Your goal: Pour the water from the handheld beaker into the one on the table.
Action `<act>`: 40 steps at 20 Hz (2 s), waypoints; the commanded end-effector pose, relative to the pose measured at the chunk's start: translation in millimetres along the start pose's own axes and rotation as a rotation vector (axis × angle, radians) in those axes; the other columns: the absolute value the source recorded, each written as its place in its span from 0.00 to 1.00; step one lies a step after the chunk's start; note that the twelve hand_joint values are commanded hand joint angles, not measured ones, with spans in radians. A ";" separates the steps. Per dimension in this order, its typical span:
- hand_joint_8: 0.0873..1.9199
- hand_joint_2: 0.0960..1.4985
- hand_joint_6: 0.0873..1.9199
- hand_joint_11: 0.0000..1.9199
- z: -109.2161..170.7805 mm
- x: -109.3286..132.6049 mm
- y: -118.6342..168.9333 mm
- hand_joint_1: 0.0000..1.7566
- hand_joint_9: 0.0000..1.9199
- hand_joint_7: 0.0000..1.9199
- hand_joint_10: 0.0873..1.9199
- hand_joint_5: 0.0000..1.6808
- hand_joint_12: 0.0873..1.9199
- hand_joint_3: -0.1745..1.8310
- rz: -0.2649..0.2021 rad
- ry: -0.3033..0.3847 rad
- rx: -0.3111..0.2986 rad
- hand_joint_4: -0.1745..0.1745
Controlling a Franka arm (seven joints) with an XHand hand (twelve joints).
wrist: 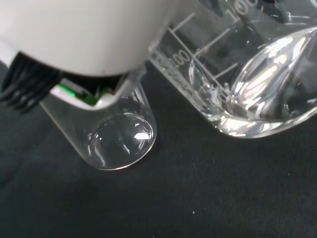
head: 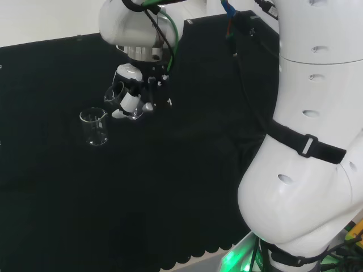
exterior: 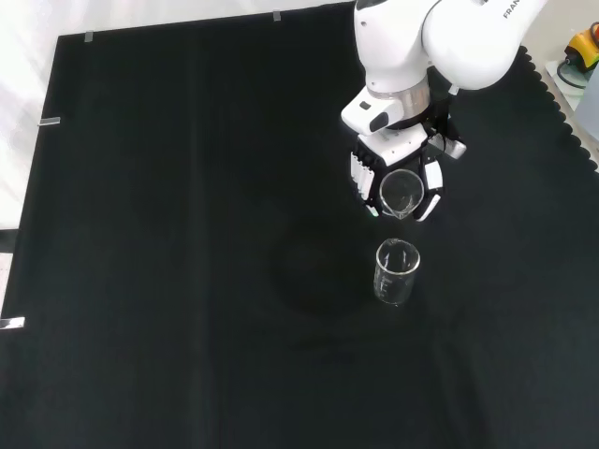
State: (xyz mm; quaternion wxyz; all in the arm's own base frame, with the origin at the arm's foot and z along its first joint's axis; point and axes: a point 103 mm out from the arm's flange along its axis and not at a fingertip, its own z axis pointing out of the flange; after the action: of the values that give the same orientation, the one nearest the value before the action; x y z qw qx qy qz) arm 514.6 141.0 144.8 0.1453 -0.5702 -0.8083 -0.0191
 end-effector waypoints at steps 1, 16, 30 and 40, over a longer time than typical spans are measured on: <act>0.44 0.29 0.46 0.71 -0.8 3.9 4.5 0.75 0.85 0.66 0.38 0.71 0.37 0.58 0.009 -0.044 0.029 0.00; 0.44 0.29 0.46 0.71 -1.4 13.4 11.6 0.75 0.86 0.66 0.38 0.71 0.37 0.58 0.013 -0.145 0.077 0.00; 0.44 0.29 0.46 0.71 -6.9 19.4 15.8 0.75 0.86 0.66 0.38 0.71 0.36 0.58 0.037 -0.256 0.119 0.00; 0.44 0.29 0.46 0.72 -11.0 25.7 19.7 0.75 0.86 0.66 0.38 0.71 0.36 0.58 0.029 -0.335 0.168 0.00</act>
State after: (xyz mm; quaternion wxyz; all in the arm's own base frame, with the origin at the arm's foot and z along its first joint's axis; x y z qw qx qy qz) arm 527.1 166.8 158.9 0.0610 -0.5671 -0.8117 0.1256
